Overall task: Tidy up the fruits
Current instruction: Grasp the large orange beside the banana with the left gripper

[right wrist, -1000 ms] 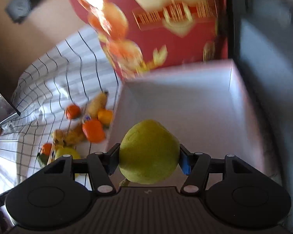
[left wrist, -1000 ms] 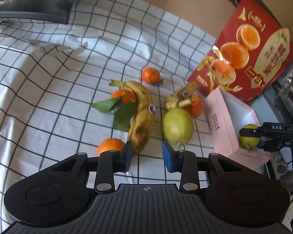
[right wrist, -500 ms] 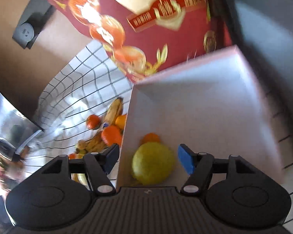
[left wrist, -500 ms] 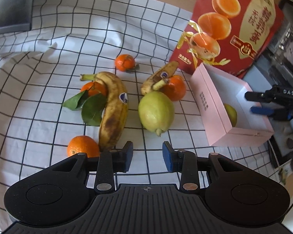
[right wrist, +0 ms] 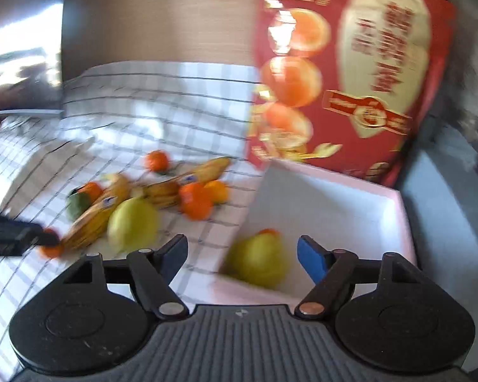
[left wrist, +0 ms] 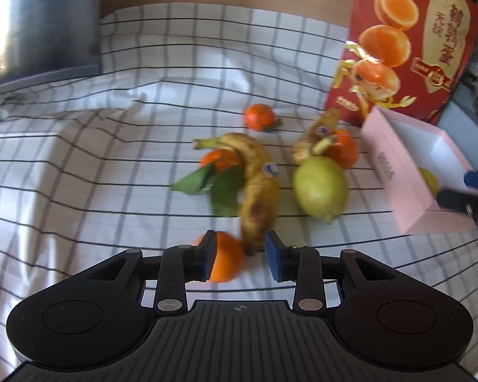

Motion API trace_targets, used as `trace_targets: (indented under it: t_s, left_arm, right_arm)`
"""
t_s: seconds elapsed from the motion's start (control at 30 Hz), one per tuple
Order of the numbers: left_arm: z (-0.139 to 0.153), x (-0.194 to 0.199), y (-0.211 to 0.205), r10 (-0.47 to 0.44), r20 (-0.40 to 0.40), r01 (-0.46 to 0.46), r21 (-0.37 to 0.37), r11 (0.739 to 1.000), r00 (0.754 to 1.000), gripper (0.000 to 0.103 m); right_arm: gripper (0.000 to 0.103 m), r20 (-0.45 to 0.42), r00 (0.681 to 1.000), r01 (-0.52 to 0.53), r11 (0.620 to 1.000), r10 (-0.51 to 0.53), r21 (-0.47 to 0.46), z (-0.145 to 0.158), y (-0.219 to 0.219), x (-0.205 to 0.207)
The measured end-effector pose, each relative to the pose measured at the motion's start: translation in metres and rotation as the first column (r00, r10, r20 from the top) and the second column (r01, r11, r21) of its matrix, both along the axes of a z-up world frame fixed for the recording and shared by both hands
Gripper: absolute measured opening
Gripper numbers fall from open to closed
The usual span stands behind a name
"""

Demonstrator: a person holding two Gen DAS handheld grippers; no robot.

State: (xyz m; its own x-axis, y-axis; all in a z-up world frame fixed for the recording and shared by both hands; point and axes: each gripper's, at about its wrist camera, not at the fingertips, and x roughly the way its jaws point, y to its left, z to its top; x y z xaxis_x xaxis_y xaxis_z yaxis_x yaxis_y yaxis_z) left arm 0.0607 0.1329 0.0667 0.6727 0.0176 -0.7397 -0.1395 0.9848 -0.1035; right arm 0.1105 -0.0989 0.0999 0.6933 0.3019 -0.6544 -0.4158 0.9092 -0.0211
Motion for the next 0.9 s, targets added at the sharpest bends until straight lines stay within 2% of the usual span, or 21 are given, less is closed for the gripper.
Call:
trace_targets:
  t_s: [0.13, 0.17, 0.27, 0.43, 0.6, 0.77, 0.9]
  left_arm:
    - [-0.009, -0.004, 0.011, 0.032, -0.043, -0.031, 0.011, 0.999, 0.999, 0.038]
    - [-0.011, -0.004, 0.013, 0.037, -0.053, -0.037, -0.001, 0.999, 0.998, 0.042]
    - [-0.013, 0.000, 0.015, 0.042, -0.071, -0.044, -0.034, 0.998, 0.997, 0.043]
    - [-0.021, 0.013, 0.009, 0.046, -0.107, -0.049, -0.027, 0.998, 0.993, 0.048]
    - [-0.026, 0.024, 0.011, 0.047, -0.138, -0.050, -0.023, 0.998, 0.989, 0.049]
    - [-0.025, 0.017, 0.012, 0.031, -0.139, -0.037, -0.041, 0.998, 0.990, 0.047]
    - [-0.017, 0.001, 0.005, -0.007, -0.126, -0.002, -0.073, 0.997, 0.992, 0.047]
  right_arm:
    - [0.077, -0.052, 0.997, -0.053, 0.997, 0.056, 0.047, -0.018, 0.026, -0.018]
    - [0.077, -0.067, 0.995, -0.072, 0.996, 0.075, 0.048, -0.023, 0.033, -0.023]
    - [0.077, -0.092, 0.991, -0.094, 0.995, 0.095, 0.018, -0.039, 0.051, -0.035]
    - [0.077, -0.113, 0.987, -0.115, 0.993, 0.113, -0.013, -0.054, 0.064, -0.047]
    - [0.077, -0.101, 0.989, -0.116, 0.992, 0.112, -0.039, -0.062, 0.065, -0.054]
    - [0.077, -0.106, 0.990, -0.097, 0.995, 0.094, -0.018, -0.062, 0.056, -0.049]
    - [0.078, -0.050, 0.994, -0.094, 0.995, 0.094, -0.017, -0.054, 0.055, -0.040]
